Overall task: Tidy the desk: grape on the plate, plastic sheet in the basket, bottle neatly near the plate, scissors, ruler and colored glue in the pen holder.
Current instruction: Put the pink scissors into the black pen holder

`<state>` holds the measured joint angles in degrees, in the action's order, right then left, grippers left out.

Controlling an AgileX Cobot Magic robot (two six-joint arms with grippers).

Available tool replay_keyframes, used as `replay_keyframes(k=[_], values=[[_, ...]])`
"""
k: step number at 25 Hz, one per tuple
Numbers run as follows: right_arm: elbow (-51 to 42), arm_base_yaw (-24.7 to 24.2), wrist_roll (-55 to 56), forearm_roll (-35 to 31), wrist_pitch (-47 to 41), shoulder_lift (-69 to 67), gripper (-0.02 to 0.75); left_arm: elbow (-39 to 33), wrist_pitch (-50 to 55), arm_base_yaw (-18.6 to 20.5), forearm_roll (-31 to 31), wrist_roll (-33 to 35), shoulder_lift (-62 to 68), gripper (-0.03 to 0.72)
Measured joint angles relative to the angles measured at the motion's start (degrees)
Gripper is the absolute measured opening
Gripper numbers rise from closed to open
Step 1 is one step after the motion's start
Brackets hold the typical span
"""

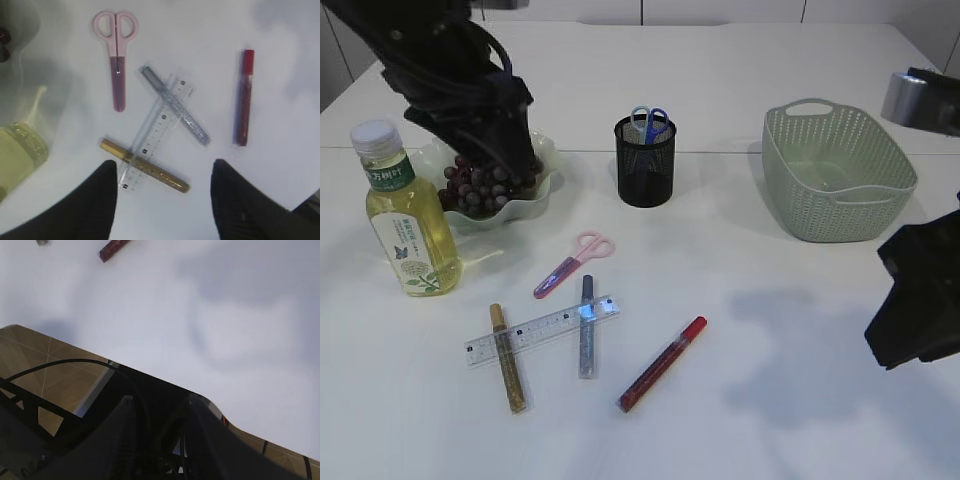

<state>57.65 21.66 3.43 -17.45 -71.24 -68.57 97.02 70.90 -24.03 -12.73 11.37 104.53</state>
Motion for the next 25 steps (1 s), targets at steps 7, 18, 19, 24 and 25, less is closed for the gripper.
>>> replay_keyframes(k=[7,18,19,24,25], values=[[0.0,0.0,-1.79,1.18,0.0,0.0,0.279,2.34,-0.12,-0.14,4.85,0.85,9.41,0.435],[0.0,0.0,-2.24,2.95,0.1,0.0,0.279,4.95,-0.59,-0.29,7.52,2.79,20.17,0.435],[0.0,0.0,-2.38,3.08,0.1,0.0,0.279,5.99,-0.72,-0.29,7.63,2.79,21.03,0.435],[0.0,0.0,-2.46,4.81,0.1,0.0,0.279,10.56,-0.93,-2.11,9.31,2.6,24.45,0.435],[0.0,0.0,-2.46,5.13,0.1,0.0,0.279,11.32,-0.93,-2.72,10.51,2.47,25.02,0.435]])
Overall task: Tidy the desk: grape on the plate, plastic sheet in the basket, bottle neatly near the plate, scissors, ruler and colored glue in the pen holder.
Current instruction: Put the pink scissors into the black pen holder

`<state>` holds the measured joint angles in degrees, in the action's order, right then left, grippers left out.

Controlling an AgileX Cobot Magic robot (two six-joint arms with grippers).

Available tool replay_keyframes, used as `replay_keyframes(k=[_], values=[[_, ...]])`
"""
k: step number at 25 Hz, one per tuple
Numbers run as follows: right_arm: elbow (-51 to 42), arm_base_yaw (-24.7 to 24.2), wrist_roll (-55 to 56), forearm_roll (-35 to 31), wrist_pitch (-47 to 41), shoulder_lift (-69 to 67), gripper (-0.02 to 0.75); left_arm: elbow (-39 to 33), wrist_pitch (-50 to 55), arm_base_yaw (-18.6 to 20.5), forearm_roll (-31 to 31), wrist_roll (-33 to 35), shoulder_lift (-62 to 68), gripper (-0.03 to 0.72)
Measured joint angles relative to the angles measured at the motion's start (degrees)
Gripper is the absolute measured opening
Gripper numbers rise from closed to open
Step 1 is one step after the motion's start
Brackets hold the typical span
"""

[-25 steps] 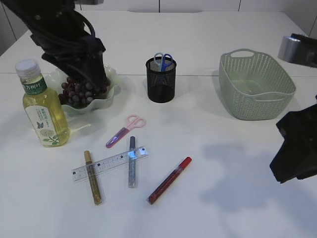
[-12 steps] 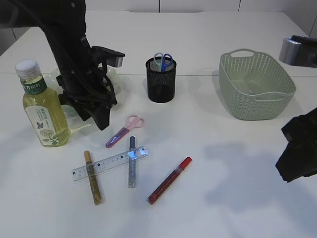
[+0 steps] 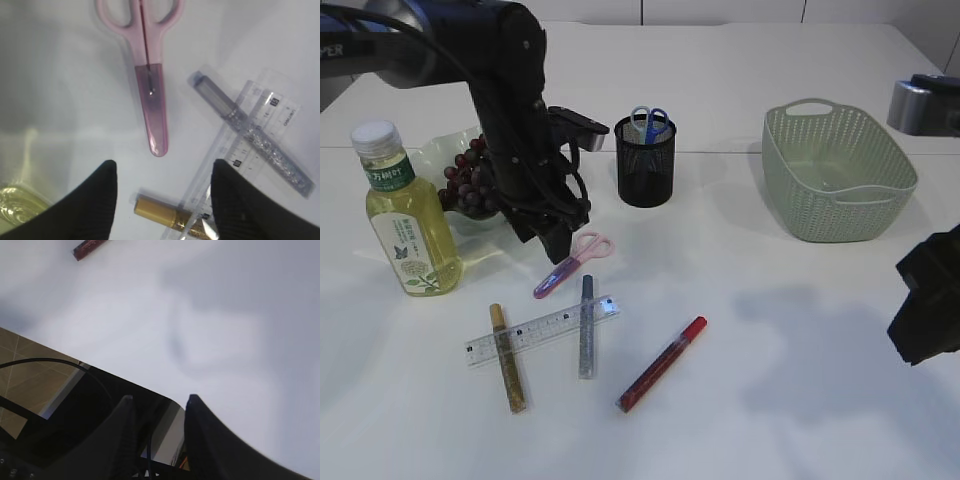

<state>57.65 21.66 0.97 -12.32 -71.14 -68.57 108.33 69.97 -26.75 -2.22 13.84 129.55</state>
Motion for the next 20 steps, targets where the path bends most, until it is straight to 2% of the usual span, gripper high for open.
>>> replay_keyframes(k=[6,20], values=[[0.0,0.0,-0.14,1.76,0.0,0.0,0.279,1.92,-0.12,-2.76,7.25,-5.31,3.75,0.435],[0.0,0.0,-0.21,2.03,0.0,0.0,0.279,2.14,-0.12,-2.65,6.3,-7.55,5.27,0.435]])
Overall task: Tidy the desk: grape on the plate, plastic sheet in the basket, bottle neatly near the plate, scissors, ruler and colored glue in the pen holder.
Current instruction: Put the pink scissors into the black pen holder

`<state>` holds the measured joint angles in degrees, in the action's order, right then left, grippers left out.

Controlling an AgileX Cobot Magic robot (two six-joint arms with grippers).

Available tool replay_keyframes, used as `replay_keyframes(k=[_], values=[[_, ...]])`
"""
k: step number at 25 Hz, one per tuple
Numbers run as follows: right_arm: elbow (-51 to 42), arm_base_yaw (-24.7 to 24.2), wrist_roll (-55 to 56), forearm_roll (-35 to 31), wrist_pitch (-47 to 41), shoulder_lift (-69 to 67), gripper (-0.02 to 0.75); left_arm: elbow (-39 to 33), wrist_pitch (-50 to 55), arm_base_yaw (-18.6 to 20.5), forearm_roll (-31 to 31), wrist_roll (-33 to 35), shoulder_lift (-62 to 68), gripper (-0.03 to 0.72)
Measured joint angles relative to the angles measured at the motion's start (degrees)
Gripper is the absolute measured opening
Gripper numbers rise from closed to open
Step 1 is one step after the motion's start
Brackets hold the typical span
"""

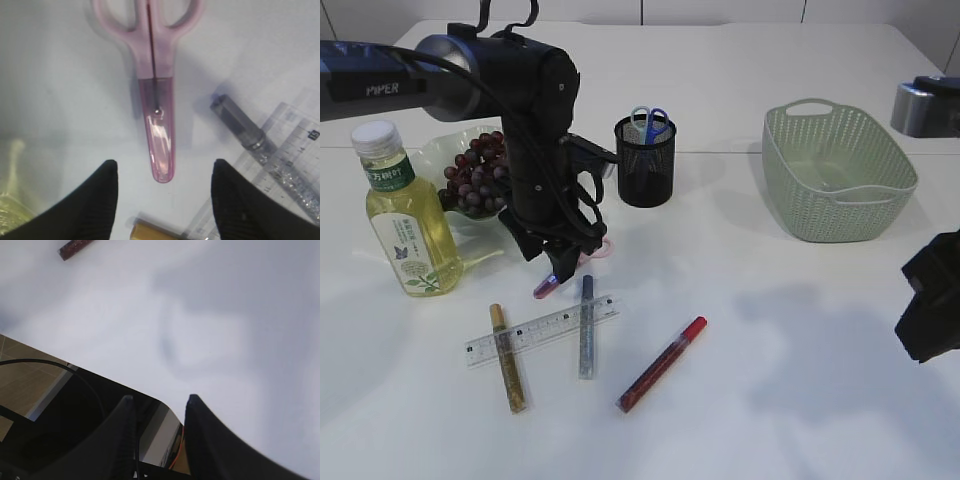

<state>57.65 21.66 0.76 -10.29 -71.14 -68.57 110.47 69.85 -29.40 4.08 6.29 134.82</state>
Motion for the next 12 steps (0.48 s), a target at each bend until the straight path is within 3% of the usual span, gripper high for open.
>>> replay_keyframes(k=[12], values=[[0.0,0.0,0.0,-0.1,0.0,0.0,0.279,0.13,0.0,2.6,-4.91,-0.73,0.14,0.435]])
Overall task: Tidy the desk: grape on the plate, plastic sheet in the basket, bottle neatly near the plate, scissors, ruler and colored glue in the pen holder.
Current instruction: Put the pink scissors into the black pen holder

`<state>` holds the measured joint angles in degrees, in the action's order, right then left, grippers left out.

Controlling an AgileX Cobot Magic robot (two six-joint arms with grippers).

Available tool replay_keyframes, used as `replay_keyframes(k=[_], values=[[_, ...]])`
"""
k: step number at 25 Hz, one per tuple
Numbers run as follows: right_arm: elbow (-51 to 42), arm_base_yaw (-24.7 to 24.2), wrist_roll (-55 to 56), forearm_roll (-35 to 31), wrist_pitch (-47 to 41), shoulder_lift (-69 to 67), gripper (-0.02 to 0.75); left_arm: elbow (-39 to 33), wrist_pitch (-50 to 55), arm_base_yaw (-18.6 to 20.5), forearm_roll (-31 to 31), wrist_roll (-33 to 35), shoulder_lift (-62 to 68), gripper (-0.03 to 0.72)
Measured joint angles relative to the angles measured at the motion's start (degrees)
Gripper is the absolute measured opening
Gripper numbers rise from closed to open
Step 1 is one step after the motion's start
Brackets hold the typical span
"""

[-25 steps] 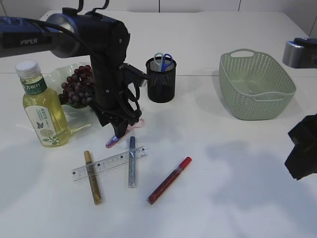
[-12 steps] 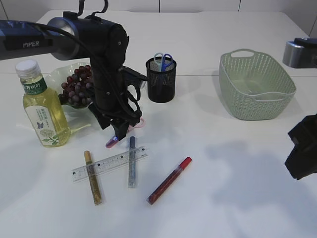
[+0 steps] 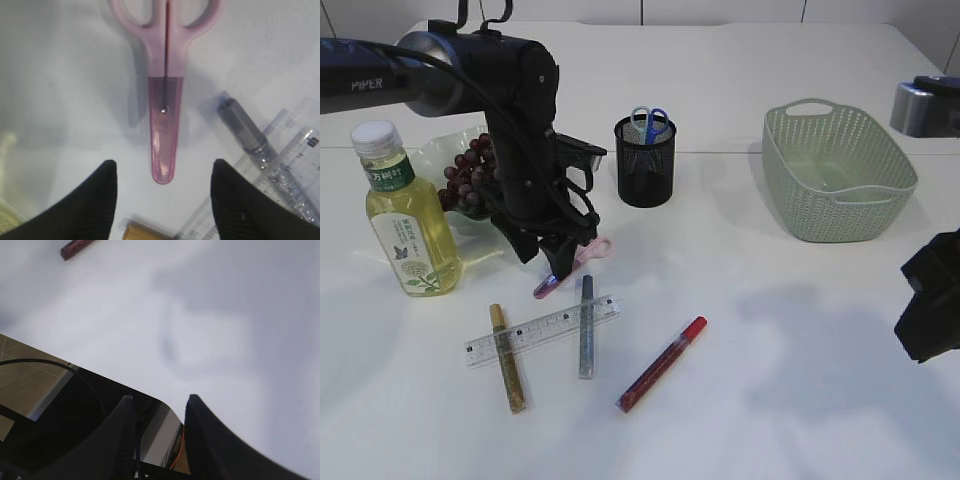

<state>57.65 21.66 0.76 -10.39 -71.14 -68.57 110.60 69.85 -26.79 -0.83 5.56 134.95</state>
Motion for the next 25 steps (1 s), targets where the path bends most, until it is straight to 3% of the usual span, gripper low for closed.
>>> replay_keyframes(k=[25], values=[[0.0,0.0,-0.09,-0.71,0.0,0.0,0.279,0.14,-0.21,0.0,-2.73,-0.15,3.54,0.435]])
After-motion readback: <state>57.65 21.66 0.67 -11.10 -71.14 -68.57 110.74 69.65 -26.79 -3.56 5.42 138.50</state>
